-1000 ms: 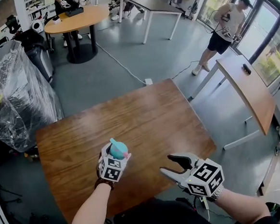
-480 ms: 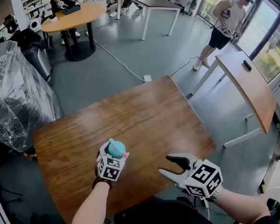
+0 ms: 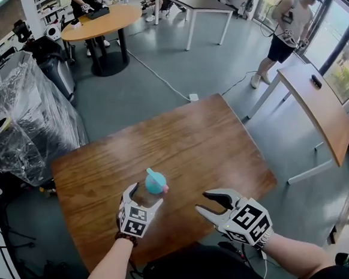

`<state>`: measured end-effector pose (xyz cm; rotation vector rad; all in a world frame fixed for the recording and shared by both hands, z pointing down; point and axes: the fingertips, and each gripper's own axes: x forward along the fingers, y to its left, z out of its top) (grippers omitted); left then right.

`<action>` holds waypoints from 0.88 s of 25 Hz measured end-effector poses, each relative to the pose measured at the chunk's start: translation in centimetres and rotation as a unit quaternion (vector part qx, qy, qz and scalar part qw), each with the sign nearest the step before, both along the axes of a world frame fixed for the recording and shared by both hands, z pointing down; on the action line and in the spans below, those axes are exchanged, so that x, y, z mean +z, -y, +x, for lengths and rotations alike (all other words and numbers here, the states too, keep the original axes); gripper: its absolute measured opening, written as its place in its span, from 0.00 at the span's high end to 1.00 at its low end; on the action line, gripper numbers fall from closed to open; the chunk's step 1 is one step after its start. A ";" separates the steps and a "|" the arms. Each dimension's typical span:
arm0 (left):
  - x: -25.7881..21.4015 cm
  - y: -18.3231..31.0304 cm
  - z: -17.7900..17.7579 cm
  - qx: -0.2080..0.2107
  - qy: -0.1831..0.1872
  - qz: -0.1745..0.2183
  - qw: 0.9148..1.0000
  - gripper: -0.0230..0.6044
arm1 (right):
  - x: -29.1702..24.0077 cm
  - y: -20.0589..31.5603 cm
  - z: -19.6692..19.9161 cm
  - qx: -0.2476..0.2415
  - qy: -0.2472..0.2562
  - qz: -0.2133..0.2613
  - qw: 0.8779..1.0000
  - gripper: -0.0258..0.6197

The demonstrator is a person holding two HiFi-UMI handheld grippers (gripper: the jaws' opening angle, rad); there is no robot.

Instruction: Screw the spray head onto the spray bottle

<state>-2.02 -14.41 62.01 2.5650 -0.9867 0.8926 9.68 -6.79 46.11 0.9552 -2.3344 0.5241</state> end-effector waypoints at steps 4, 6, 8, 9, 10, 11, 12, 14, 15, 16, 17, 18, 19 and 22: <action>-5.5 -2.7 -0.7 0.004 -0.038 0.021 0.999 0.35 | -0.4 0.5 -2.1 0.001 0.015 0.033 0.999 0.88; -8.0 -3.9 -0.9 0.007 -0.058 0.025 0.998 0.45 | -0.5 0.8 -3.4 0.002 0.024 0.046 0.999 0.97; -10.3 -4.8 -1.2 0.005 -0.084 0.022 0.996 0.59 | -0.6 1.1 -4.7 0.005 0.035 0.054 0.998 0.97; -11.3 -5.2 -1.3 0.003 -0.099 0.020 0.995 0.66 | -0.6 1.2 -5.2 0.006 0.041 0.057 0.997 0.97; -12.2 -5.6 -1.3 0.001 -0.112 0.017 0.994 0.74 | -0.7 1.3 -5.7 0.008 0.046 0.061 0.997 0.97; -13.0 -5.8 -1.4 -0.001 -0.123 0.014 0.992 0.82 | -0.8 1.3 -6.2 0.008 0.049 0.064 0.997 0.97; -13.7 -6.1 -1.4 -0.002 -0.132 0.010 0.991 0.89 | -0.8 1.3 -6.7 0.007 0.052 0.067 0.996 0.97; -14.7 -6.6 -1.1 0.000 -0.154 -0.004 0.988 0.94 | -0.9 1.3 -7.5 0.007 0.059 0.072 0.996 0.97; -15.2 -6.8 -0.9 0.003 -0.164 -0.011 0.986 0.94 | -1.0 1.3 -7.8 0.008 0.063 0.075 0.995 0.97; -15.6 -7.0 -0.7 0.006 -0.171 -0.014 0.985 0.94 | -1.1 1.3 -8.0 0.010 0.067 0.079 0.995 0.97; -15.9 -7.0 -0.5 0.009 -0.176 -0.014 0.984 0.94 | -1.2 1.4 -8.2 0.013 0.070 0.082 0.994 0.97; -16.2 -7.1 -0.3 0.013 -0.178 -0.013 0.984 0.94 | -1.3 1.4 -8.4 0.016 0.073 0.086 0.993 0.97; -16.4 -7.0 -0.2 0.017 -0.179 -0.011 0.984 0.94 | -1.4 1.4 -8.6 0.017 0.074 0.089 0.993 0.97; -16.8 -6.9 0.1 0.024 -0.180 -0.008 0.983 0.94 | -1.5 1.4 -9.0 0.018 0.072 0.094 0.993 0.97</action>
